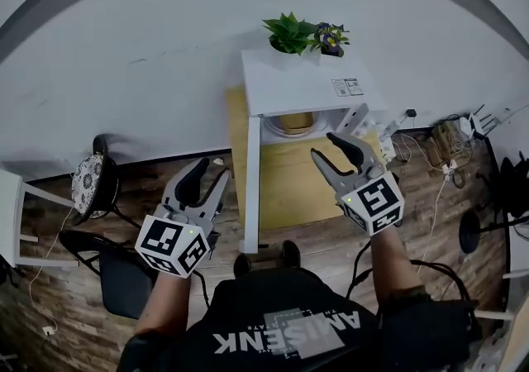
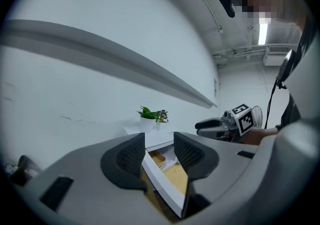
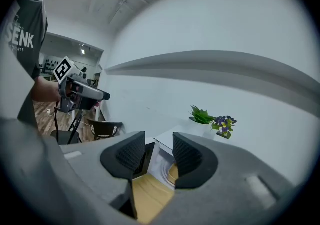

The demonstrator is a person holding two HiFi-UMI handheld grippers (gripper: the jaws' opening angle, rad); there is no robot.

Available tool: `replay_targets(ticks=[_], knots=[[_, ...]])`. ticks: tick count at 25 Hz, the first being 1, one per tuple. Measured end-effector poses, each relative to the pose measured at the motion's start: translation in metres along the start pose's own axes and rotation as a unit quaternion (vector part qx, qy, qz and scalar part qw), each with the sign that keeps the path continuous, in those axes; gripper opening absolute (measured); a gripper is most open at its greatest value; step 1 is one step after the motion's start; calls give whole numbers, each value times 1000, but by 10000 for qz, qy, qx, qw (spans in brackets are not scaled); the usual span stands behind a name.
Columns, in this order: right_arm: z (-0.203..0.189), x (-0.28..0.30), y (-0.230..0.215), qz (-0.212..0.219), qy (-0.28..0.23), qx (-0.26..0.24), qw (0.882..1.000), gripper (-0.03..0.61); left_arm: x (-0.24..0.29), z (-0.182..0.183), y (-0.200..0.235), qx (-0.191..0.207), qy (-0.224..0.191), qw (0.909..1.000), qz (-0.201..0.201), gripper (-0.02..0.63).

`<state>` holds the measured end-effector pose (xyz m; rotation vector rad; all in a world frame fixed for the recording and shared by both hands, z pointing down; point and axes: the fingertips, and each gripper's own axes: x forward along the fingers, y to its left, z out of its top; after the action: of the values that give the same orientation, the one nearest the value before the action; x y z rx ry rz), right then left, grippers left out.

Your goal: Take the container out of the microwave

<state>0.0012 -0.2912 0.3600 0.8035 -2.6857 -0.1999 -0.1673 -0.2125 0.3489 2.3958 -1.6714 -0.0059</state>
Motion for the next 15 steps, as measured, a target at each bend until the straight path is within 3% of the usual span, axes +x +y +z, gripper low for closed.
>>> replay_targets(ticks=[15], knots=[[-86,68,-36,1115,597,-754,9891,156,19,-20,-17,-262,58,9960,853,163]])
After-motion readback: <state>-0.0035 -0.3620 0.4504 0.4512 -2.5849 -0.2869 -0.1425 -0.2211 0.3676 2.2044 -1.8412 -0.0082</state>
